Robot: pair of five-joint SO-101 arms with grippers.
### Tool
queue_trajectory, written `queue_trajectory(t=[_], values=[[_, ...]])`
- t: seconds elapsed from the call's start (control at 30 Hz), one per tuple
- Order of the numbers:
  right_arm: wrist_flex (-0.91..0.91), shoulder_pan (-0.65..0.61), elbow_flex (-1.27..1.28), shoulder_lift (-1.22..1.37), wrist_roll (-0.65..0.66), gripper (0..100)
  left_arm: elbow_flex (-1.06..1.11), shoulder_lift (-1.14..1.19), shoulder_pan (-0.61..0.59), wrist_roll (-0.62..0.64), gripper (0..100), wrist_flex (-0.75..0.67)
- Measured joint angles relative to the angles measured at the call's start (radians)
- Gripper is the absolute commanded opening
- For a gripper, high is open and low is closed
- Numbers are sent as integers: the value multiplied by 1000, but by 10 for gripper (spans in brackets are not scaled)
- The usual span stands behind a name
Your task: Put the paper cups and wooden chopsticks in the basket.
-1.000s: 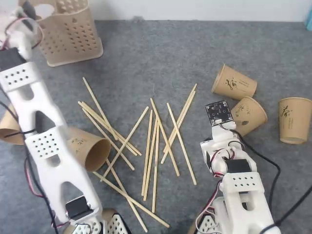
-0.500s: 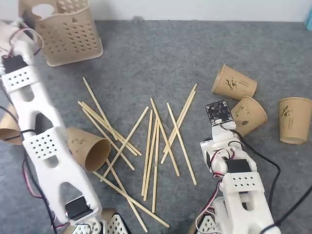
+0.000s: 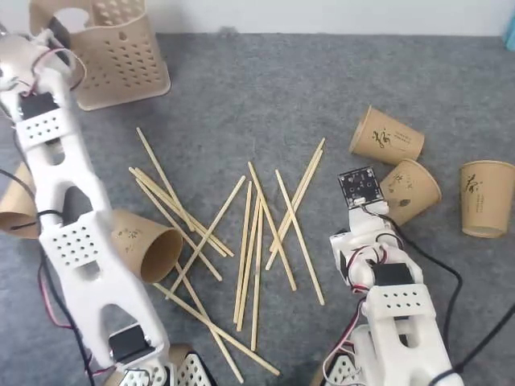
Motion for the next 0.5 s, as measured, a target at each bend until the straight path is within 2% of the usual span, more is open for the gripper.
queue_trajectory(t=[0.03,0.17,0.5], values=[[0,-2,0,0,0,115,2,-6,3,-11,3,8],[0,-2,0,0,0,115,2,-31,-2,-89,12,83],[0,-3,0,0,0,115,-183,-35,-8,-123,9,456]])
